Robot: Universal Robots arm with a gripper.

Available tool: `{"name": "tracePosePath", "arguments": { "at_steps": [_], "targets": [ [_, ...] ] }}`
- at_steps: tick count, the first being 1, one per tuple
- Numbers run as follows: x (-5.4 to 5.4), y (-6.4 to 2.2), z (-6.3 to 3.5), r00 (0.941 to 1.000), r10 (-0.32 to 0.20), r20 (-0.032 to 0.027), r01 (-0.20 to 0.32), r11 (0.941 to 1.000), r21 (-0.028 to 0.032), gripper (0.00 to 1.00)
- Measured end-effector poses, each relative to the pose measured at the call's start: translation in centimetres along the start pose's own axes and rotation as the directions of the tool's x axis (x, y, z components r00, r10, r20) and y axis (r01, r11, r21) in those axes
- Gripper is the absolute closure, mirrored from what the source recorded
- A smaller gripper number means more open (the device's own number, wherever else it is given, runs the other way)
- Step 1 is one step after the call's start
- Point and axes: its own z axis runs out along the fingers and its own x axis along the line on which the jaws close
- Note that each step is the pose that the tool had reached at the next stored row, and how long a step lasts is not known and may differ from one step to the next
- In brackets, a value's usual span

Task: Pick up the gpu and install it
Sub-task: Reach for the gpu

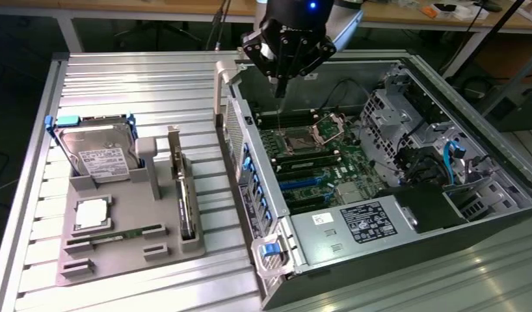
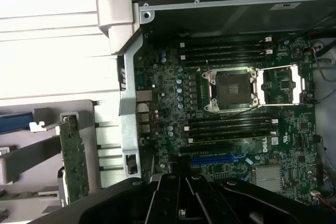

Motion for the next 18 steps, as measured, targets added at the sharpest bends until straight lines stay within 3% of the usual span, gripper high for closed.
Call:
{"name": "tracePosePath", "arguments": {
  "at_steps": [4, 14, 18],
  "targets": [
    [1.5, -0.12, 0.01, 1.0, 0.0, 0.0001, 0.0, 1.0, -0.0001, 0.89],
    [3.1, -0.24, 0.03, 1.0, 0.0, 0.0001, 0.0, 1.0, -0.0001, 0.89],
    [4.3, -0.35, 0.03, 1.0, 0.0, 0.0001, 0.0, 1.0, -0.0001, 0.89]
  ]
}}
